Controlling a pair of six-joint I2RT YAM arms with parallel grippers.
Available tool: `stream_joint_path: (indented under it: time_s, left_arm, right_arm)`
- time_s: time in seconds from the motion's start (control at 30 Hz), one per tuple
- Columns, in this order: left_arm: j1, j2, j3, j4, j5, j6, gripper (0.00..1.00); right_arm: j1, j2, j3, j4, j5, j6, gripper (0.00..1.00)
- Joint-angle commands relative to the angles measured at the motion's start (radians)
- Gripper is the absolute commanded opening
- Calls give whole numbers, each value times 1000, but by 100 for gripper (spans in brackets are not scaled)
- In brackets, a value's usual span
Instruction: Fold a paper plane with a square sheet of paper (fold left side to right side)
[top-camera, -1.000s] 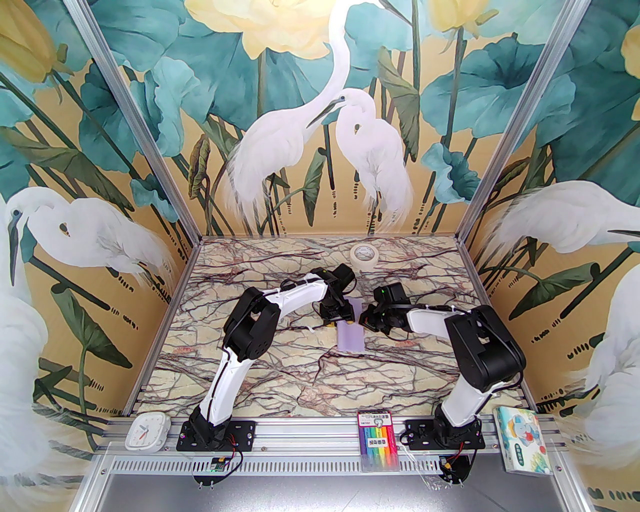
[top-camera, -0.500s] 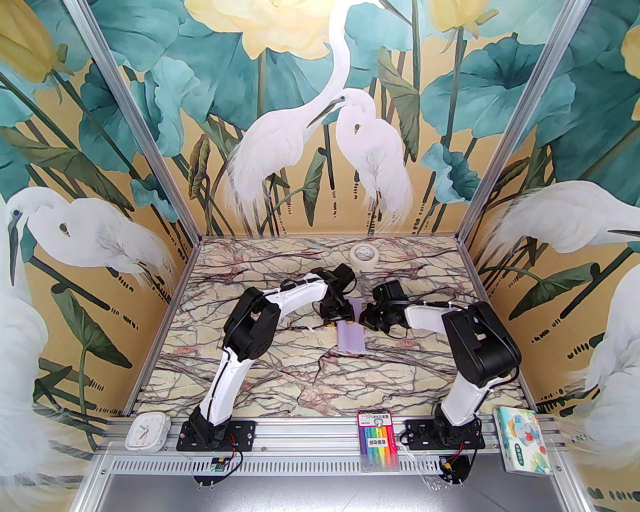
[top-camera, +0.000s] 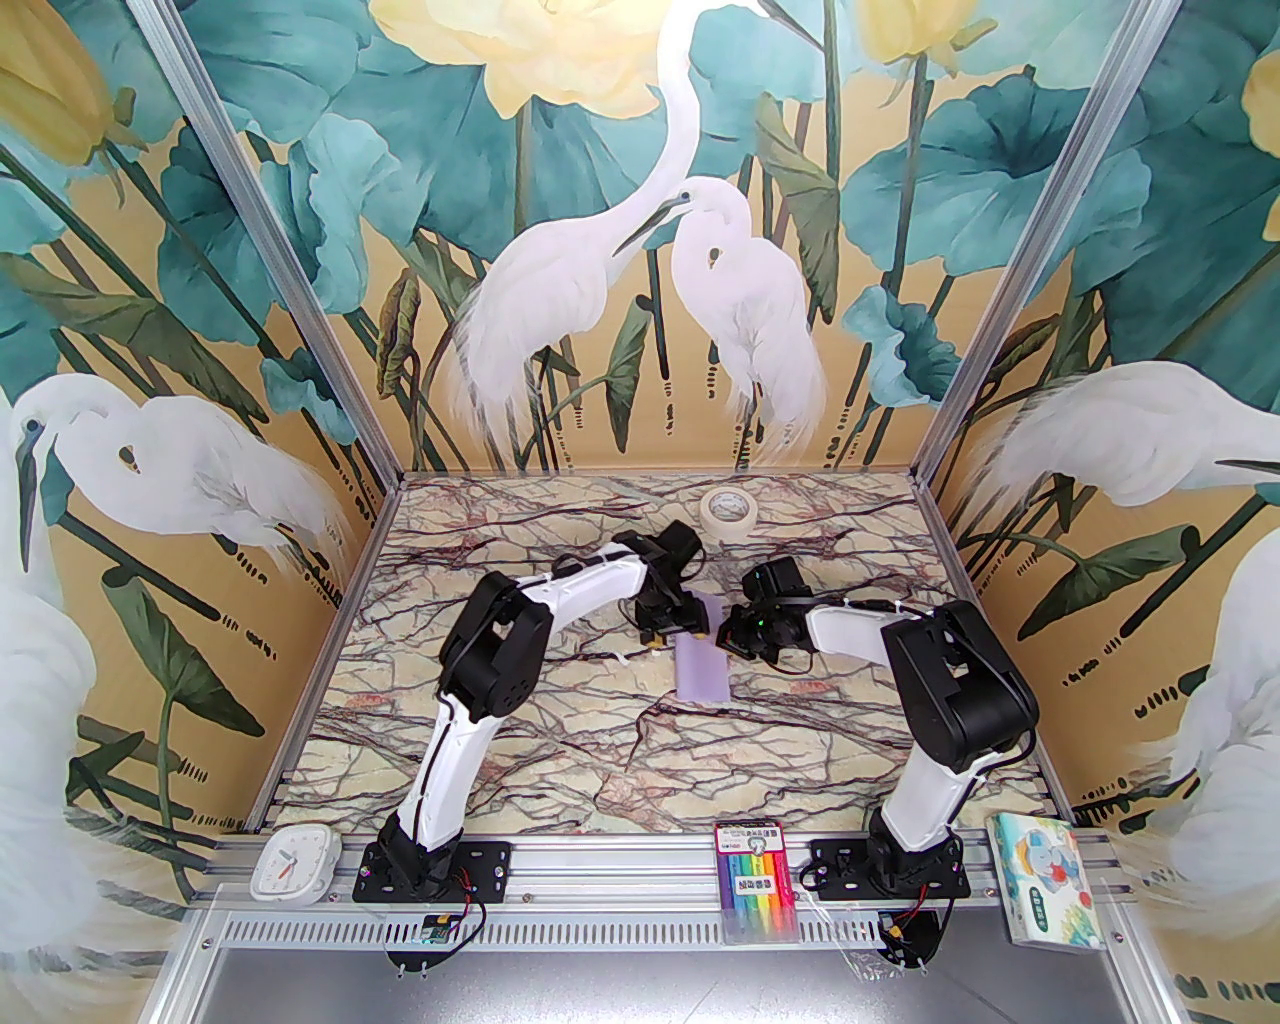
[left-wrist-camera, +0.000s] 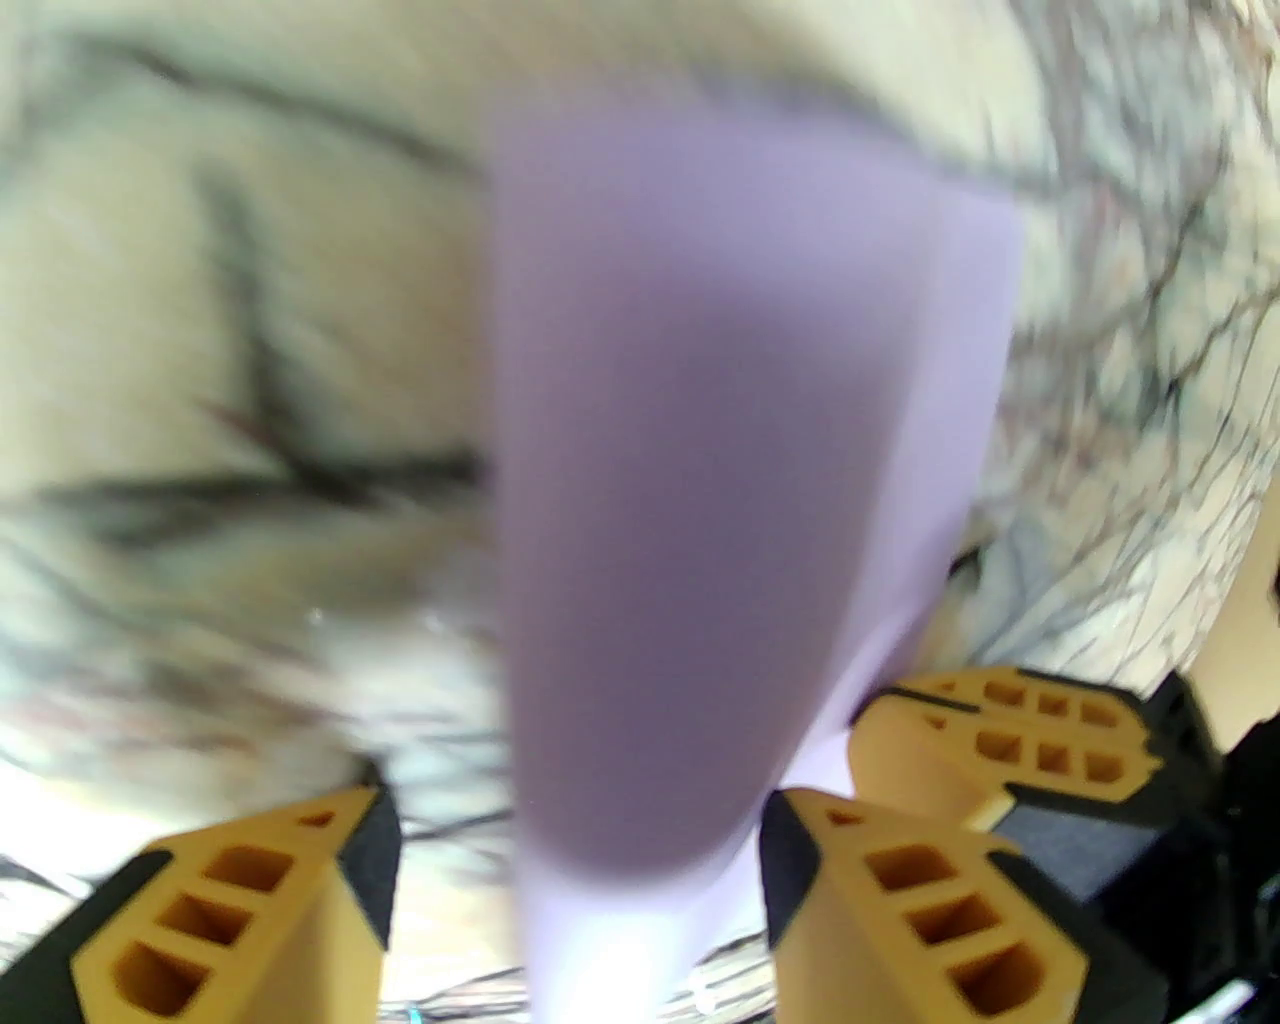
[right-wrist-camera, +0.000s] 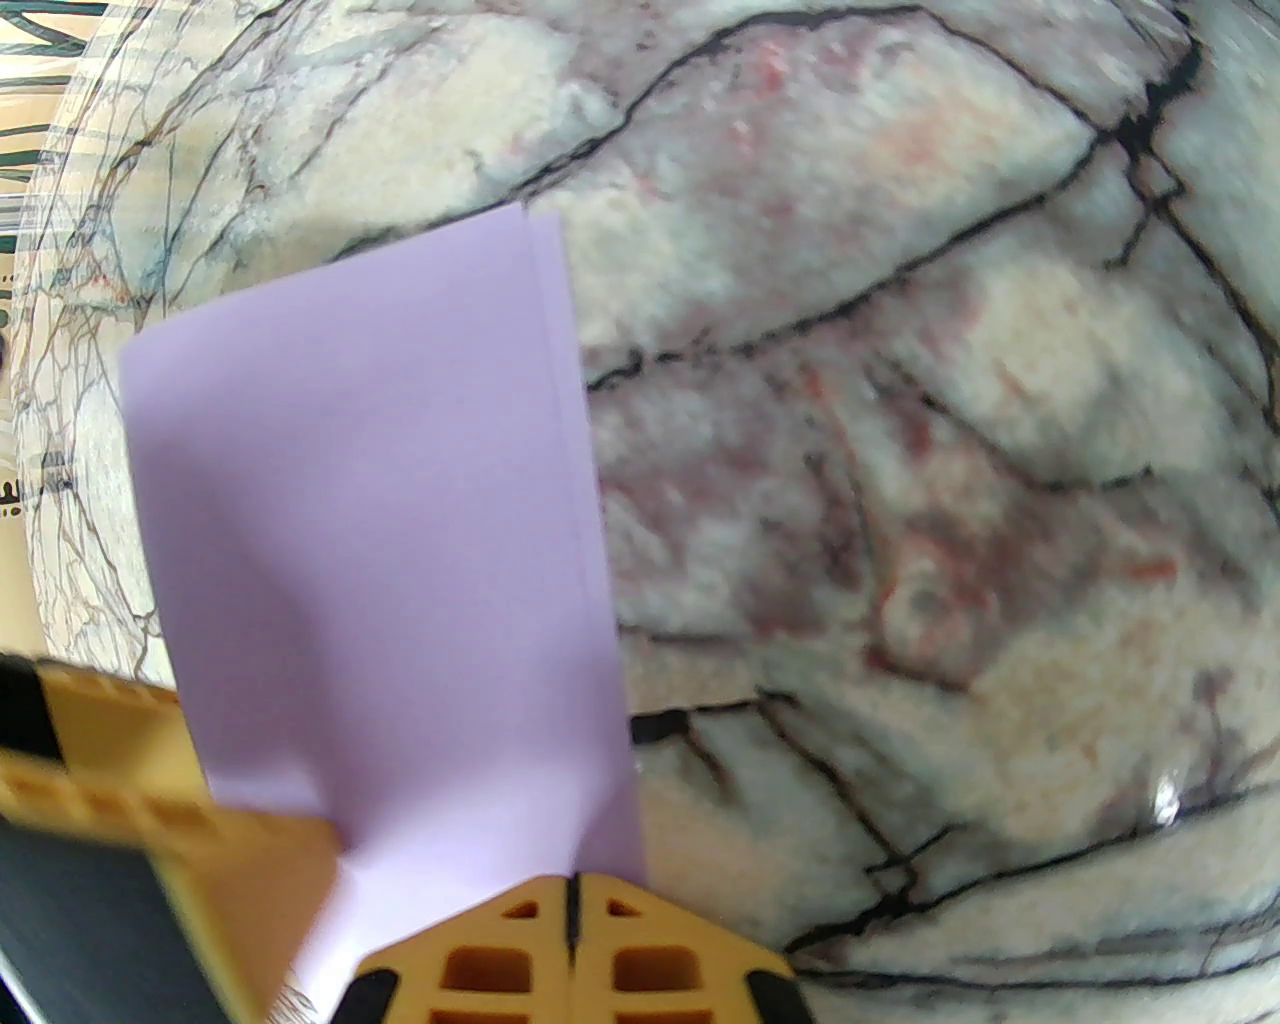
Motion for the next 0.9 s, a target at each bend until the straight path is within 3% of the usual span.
stream_joint_path:
  time_s: [0.0, 0.13, 0.53, 0.87]
  left_arm:
    - [5, -86, -40, 93, 15, 26, 40]
    - [6, -102, -99, 173, 86, -20, 0]
    - [-19, -120, -183, 279, 229, -49, 0]
    - [-19, -77, -217, 212, 148, -5, 0]
  right_arm:
    - [8, 34, -1, -58, 58, -20, 0]
    - [8, 33, -1, -61, 58, -20, 0]
    - [7, 35, -3, -54, 60, -13, 0]
    - [8, 32, -7, -54, 63, -13, 0]
